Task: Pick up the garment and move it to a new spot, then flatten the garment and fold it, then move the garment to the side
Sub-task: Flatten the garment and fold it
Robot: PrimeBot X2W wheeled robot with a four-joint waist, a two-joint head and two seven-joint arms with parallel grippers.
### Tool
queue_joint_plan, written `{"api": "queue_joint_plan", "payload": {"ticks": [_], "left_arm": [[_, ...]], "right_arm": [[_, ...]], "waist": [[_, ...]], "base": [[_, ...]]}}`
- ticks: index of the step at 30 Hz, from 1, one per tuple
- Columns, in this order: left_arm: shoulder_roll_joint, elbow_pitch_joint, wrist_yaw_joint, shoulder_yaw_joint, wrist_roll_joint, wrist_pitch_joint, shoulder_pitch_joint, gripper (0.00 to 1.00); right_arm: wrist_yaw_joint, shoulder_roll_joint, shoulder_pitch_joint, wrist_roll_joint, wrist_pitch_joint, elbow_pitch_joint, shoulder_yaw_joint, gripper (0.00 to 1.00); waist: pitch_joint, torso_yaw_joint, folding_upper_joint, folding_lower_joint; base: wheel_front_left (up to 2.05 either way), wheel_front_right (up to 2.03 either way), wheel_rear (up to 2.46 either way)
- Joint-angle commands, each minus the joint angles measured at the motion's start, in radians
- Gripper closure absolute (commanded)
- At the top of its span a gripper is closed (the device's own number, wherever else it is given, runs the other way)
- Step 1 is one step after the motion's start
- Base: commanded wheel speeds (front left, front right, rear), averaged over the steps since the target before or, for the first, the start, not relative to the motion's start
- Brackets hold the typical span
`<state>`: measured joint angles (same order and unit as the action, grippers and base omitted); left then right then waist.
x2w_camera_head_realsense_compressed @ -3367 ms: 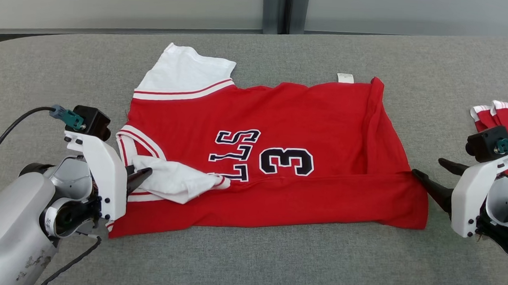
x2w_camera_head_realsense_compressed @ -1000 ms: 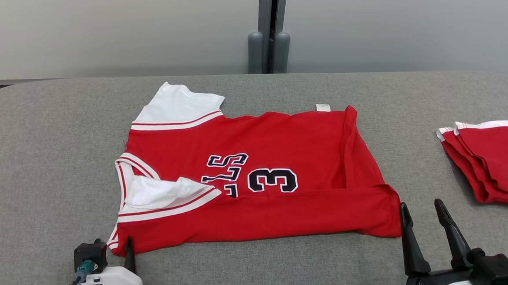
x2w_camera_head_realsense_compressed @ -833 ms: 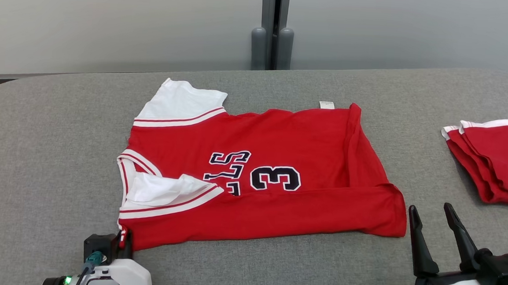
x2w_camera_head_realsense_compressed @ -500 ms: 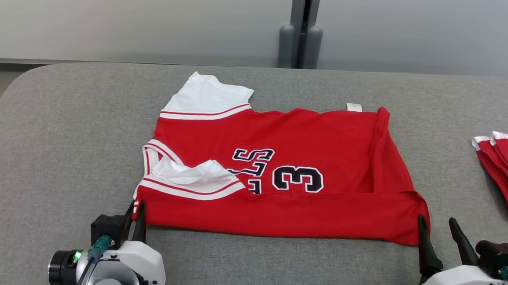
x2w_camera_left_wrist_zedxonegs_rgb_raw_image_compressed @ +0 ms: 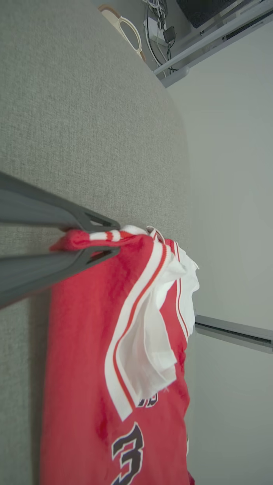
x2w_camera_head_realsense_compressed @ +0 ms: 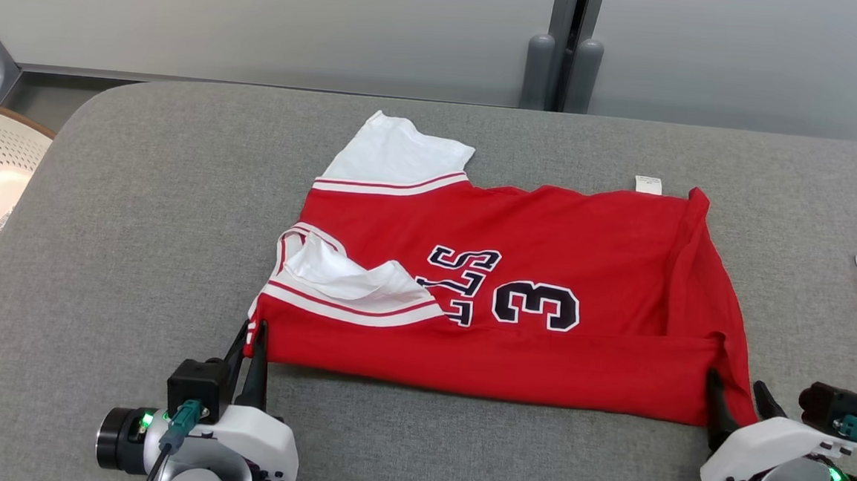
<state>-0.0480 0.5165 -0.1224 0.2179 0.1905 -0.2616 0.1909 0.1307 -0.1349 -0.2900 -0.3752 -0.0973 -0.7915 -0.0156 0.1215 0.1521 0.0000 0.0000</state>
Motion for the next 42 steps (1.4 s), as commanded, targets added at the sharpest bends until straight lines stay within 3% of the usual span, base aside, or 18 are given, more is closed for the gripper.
{"api": "queue_joint_plan", "payload": {"ticks": [1,2,3,4,13,20,24,32,42], "left_arm": [[-0.006,-0.01,-0.007,-0.005,-0.003,-0.004,-0.003,1.0],[-0.005,-0.013,-0.01,-0.006,-0.004,-0.004,-0.006,1.0],[-0.006,-0.015,-0.012,-0.008,-0.005,-0.004,-0.008,1.0],[-0.006,-0.019,-0.014,-0.011,-0.006,-0.004,-0.009,1.0],[-0.006,-0.019,-0.021,-0.035,-0.014,-0.004,-0.025,1.0],[-0.006,0.003,-0.005,-0.043,-0.015,-0.004,-0.045,1.0],[-0.007,0.023,0.006,-0.039,-0.016,-0.004,-0.066,1.0],[-0.017,0.064,0.043,-0.006,-0.022,-0.004,-0.125,1.0],[-0.044,0.028,0.053,-0.044,0.032,-0.003,-0.231,1.0]], "right_arm": [[0.0,0.011,-0.004,-0.016,0.019,-0.022,-0.018,0.0],[0.0,0.021,-0.009,-0.032,0.029,-0.026,-0.042,0.0],[0.0,0.024,-0.011,-0.047,0.03,-0.026,-0.061,0.59],[0.0,0.019,-0.012,-0.059,0.026,-0.024,-0.078,1.0],[0.0,-0.034,-0.012,-0.112,-0.065,0.005,-0.187,1.0],[0.0,-0.105,0.001,0.034,-0.152,0.013,-0.223,1.0],[-0.001,-0.091,0.039,0.114,-0.162,0.01,-0.165,1.0],[-0.001,-0.042,0.111,0.005,-0.079,-0.013,-0.141,1.0],[-0.001,-0.101,0.204,-0.104,0.001,0.074,-0.13,1.0]], "waist": [[0.0,0.002,0.0,0.0],[0.0,0.003,0.0,0.0],[-0.001,0.003,0.0,0.0],[-0.001,0.003,0.0,0.0],[-0.036,-0.016,0.0,0.0],[-0.082,-0.044,0.0,0.0],[-0.111,-0.056,0.0,0.0],[-0.145,-0.065,0.0,0.0],[-0.156,-0.057,0.0,0.0]], "base": [[0.0,0.0,0.0],[0.0,0.0,0.0],[0.0,0.0,0.0],[0.0,0.0,0.0],[0.0,0.0,0.0],[0.0,0.0,0.0],[0.0,0.0,0.0],[0.0,0.0,0.0],[0.0,0.0,0.0]]}}
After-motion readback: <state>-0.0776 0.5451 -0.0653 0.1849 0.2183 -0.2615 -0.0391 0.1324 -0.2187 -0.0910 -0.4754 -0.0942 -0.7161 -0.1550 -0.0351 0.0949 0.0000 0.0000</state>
